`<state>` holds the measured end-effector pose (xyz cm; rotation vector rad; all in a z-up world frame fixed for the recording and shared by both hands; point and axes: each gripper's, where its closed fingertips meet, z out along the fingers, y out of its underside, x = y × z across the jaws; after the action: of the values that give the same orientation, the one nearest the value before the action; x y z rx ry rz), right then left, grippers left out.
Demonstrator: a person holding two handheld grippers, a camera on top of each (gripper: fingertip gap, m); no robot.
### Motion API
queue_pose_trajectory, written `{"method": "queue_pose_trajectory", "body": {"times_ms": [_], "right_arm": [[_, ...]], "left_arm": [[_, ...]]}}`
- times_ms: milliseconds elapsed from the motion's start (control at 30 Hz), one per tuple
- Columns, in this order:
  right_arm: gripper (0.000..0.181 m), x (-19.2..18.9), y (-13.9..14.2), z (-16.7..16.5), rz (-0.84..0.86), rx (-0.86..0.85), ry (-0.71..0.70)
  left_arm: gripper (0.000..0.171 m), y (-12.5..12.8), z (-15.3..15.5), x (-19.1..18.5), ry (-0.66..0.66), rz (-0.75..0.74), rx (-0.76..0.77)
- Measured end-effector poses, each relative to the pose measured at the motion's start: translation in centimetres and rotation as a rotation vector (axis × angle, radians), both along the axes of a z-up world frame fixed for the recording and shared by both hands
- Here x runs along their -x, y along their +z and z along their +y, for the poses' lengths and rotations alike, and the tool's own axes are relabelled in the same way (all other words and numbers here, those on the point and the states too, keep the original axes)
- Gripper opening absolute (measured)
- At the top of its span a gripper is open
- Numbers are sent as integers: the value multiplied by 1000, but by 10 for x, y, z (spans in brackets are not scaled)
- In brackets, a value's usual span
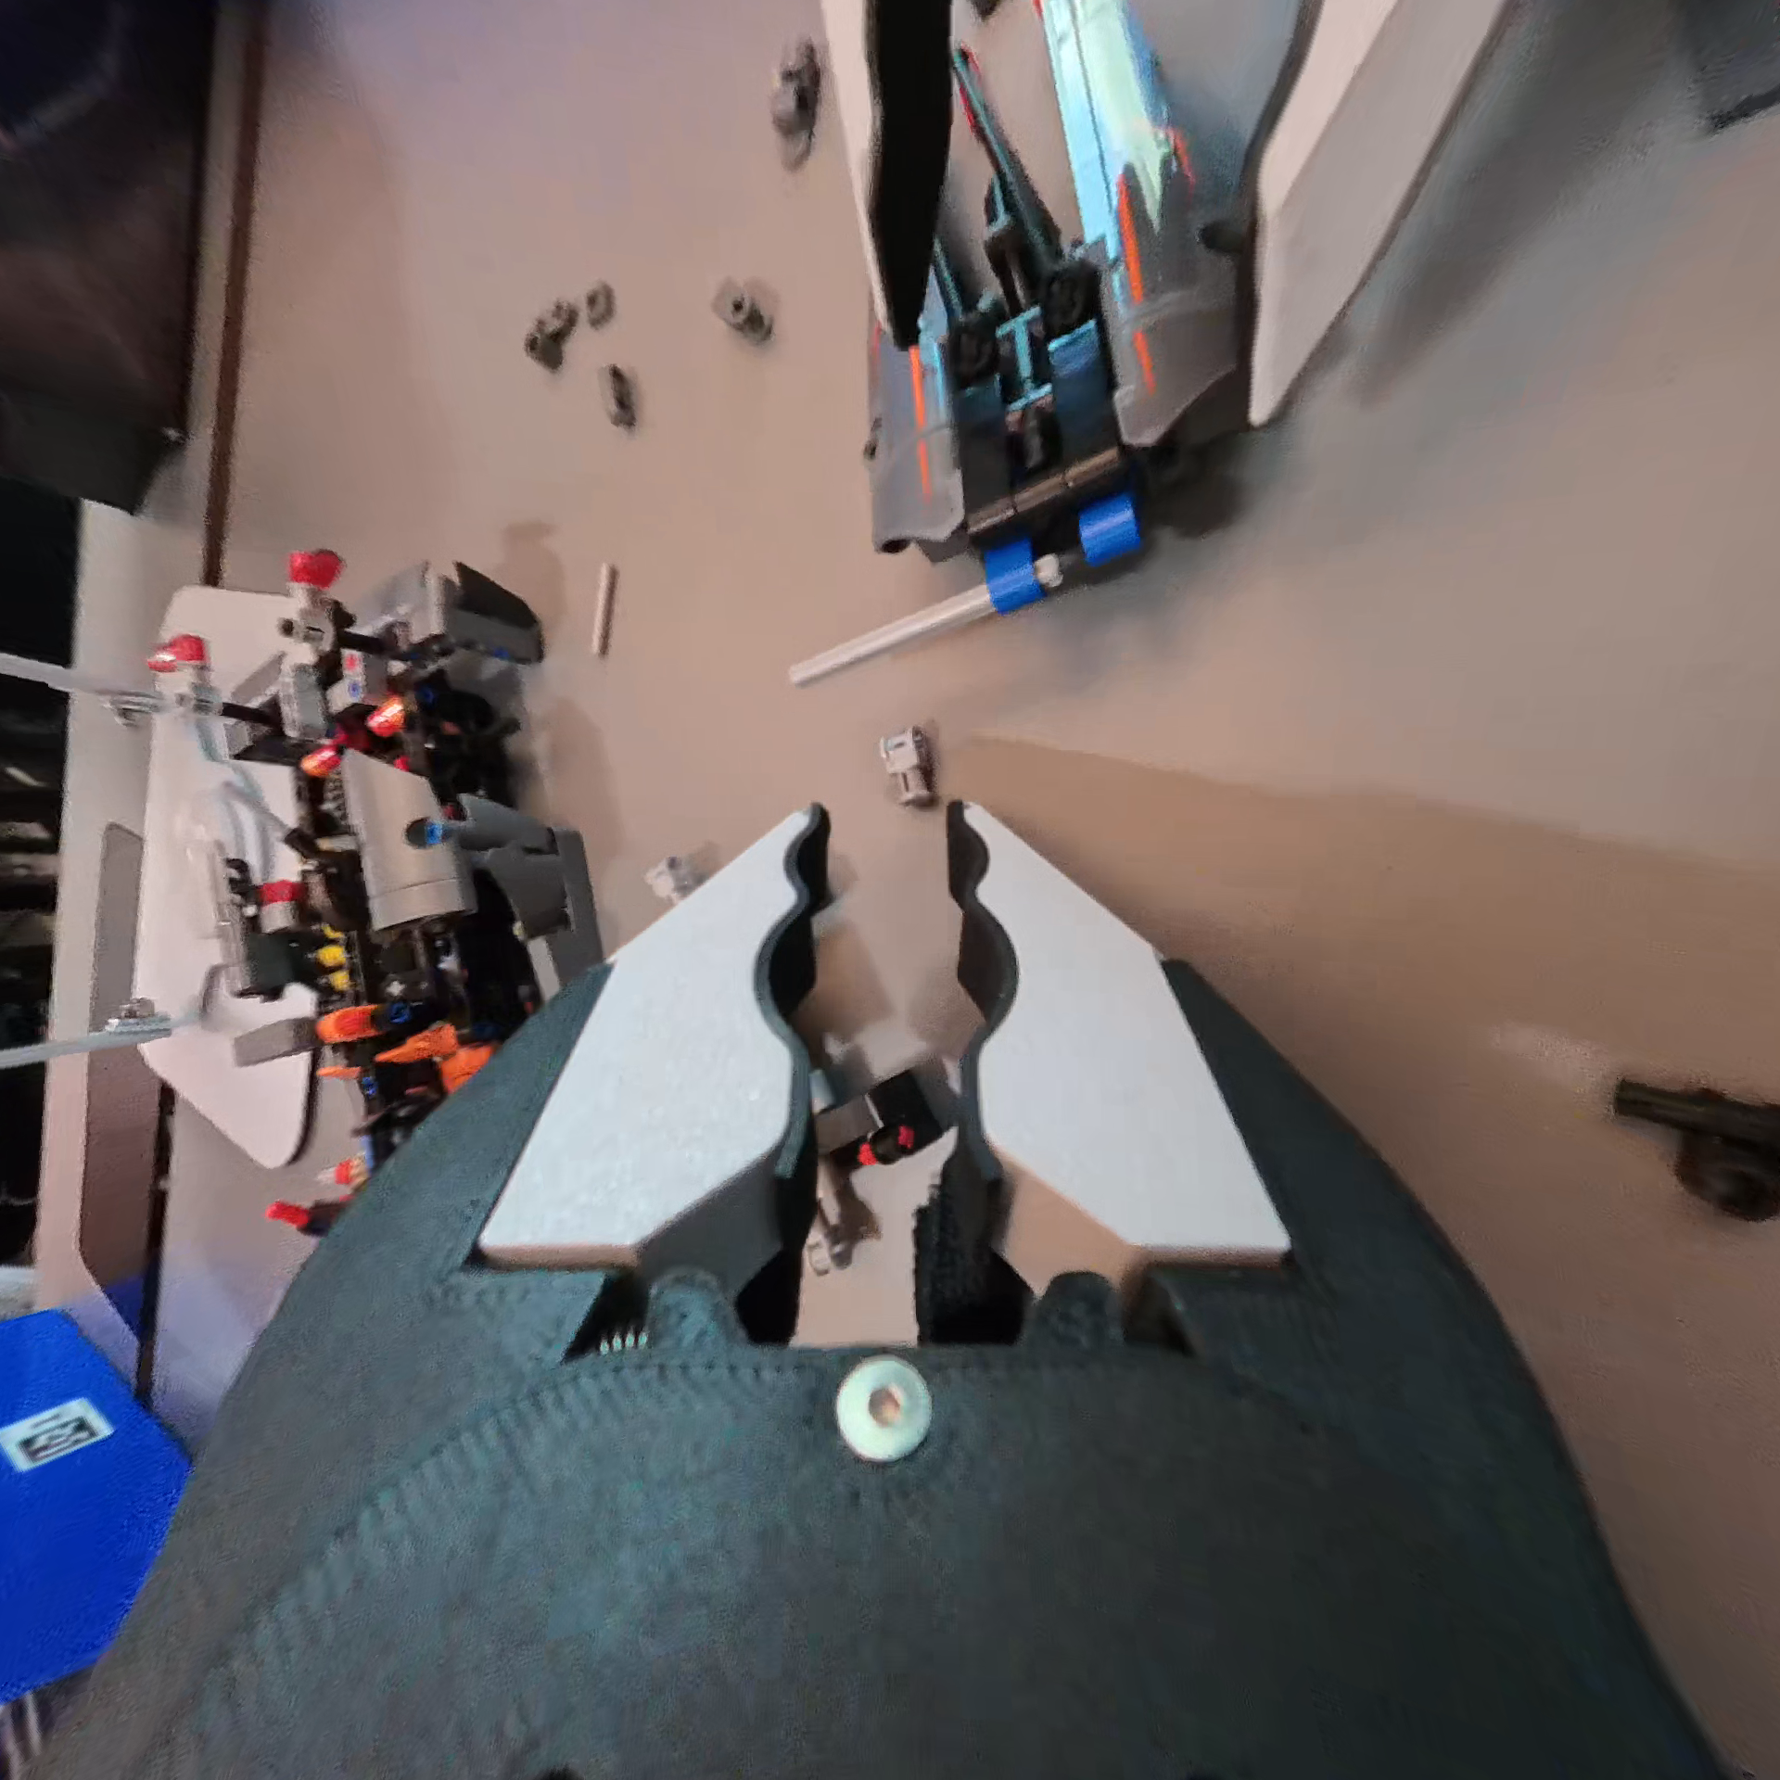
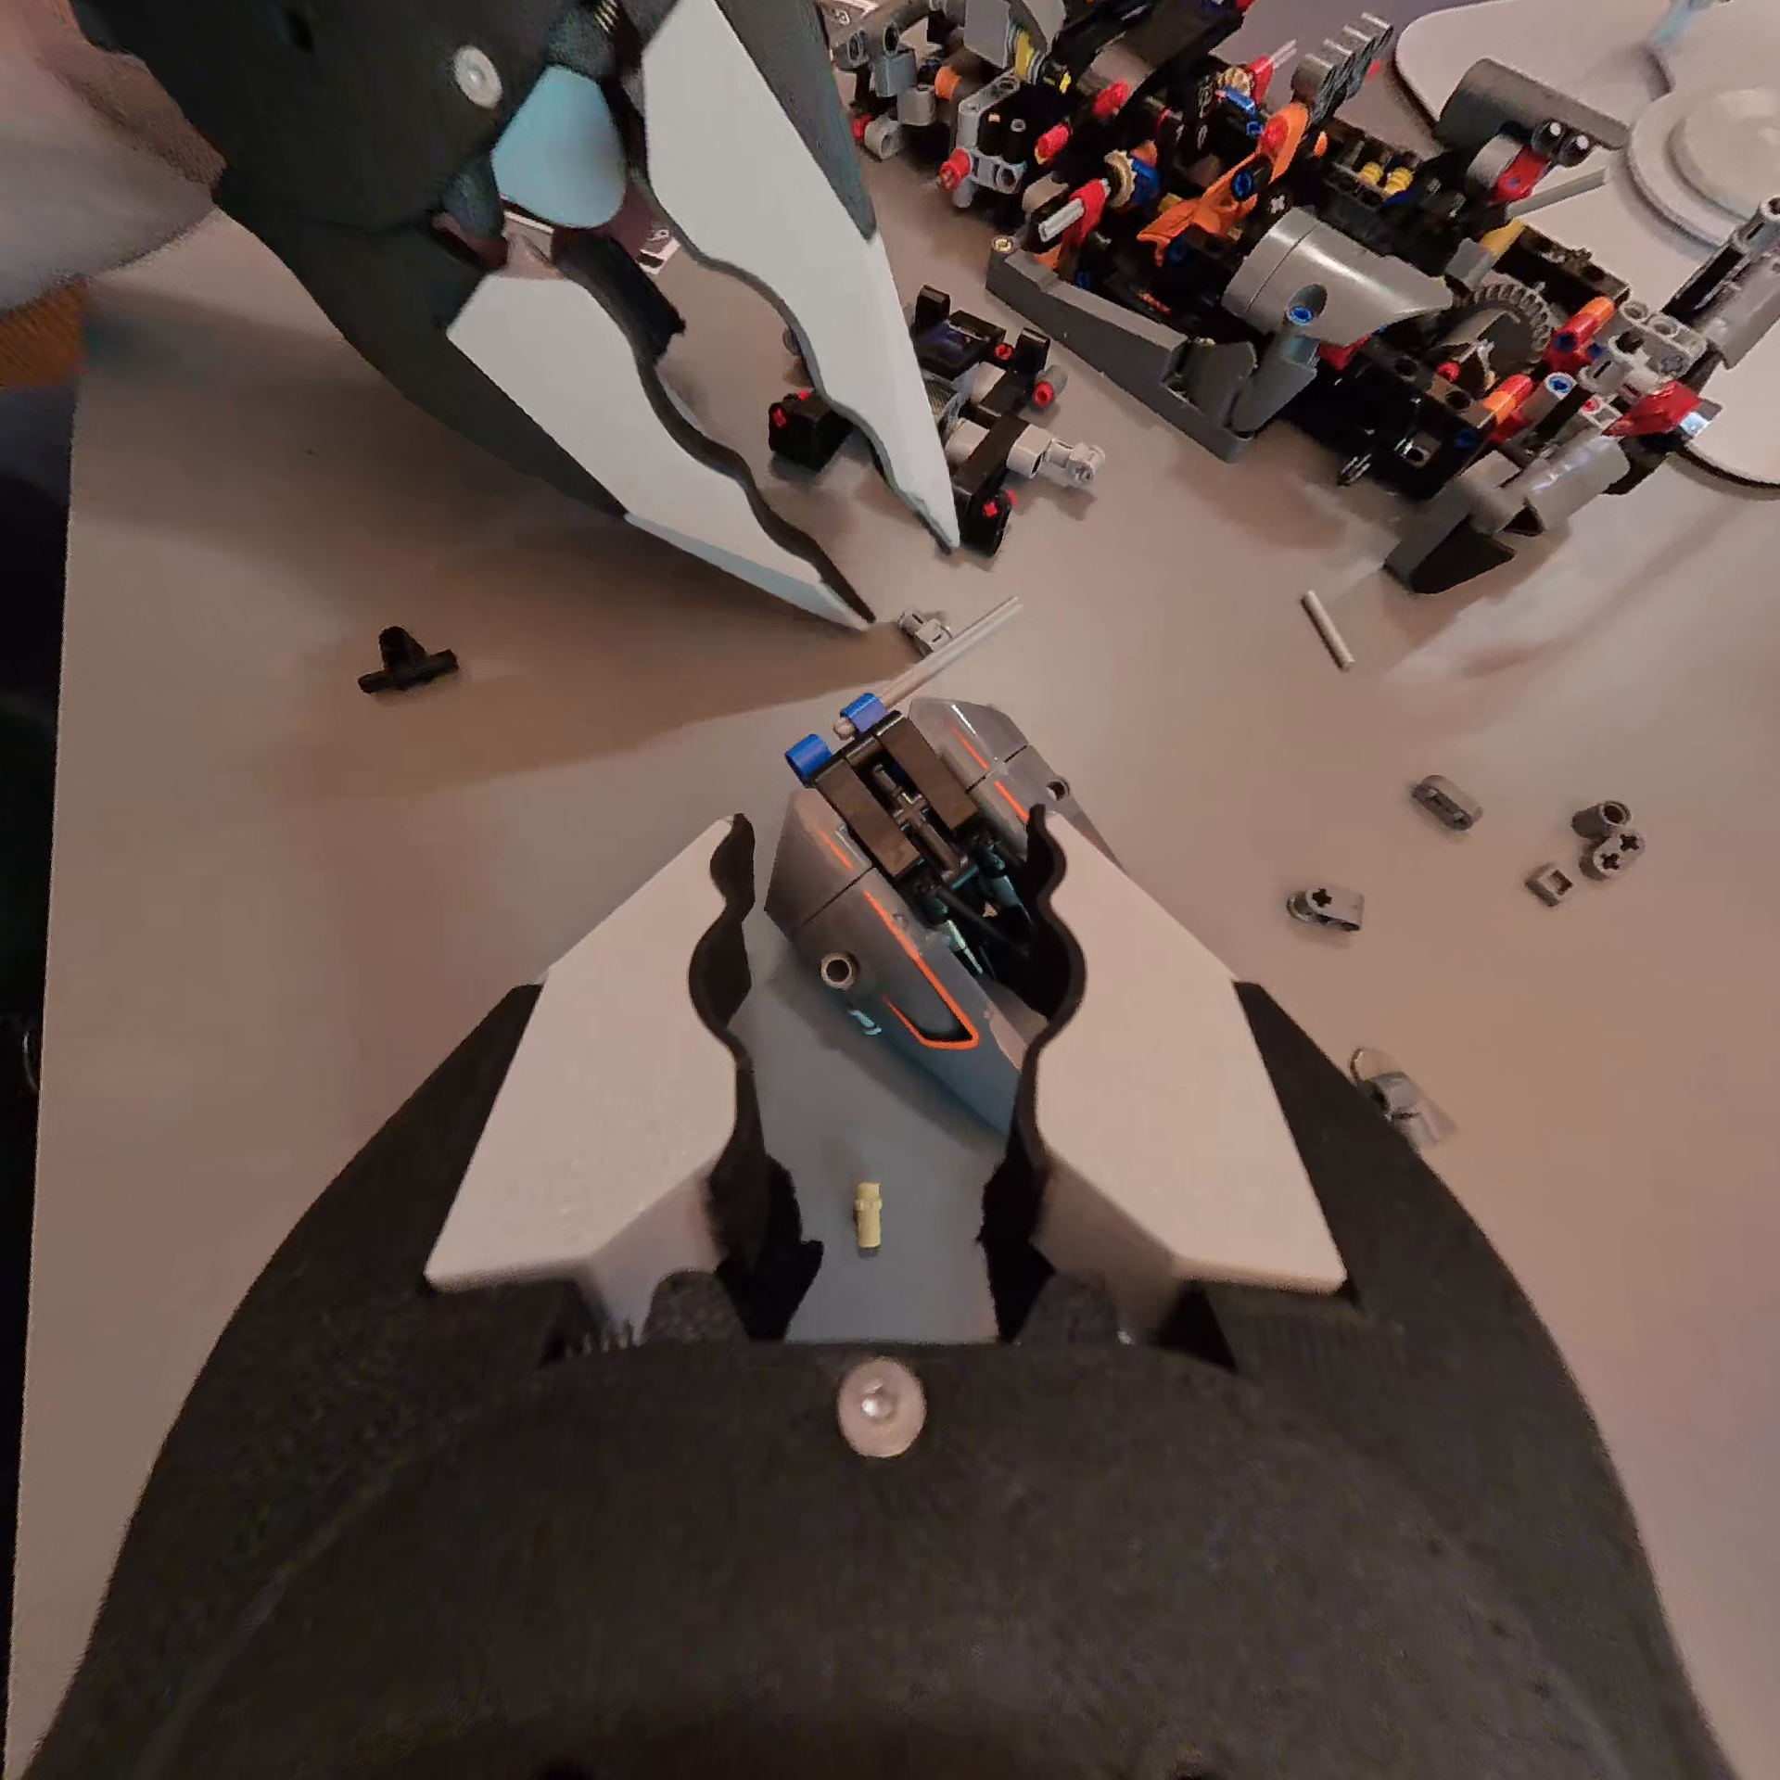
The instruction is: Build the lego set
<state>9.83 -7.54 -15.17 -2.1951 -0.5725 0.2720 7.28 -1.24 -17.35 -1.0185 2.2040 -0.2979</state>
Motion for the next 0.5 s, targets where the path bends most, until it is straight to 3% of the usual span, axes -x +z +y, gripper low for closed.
{"method": "queue_pose_trajectory", "body": {"times_ms": [267,500], "right_arm": [[55,-3,11,-1,6,-17,7],[59,-10,32,13,64,6,75]], "left_arm": [[5,-8,-7,-7,21,24,99],[4,-4,-16,-3,23,-1,160]]}}
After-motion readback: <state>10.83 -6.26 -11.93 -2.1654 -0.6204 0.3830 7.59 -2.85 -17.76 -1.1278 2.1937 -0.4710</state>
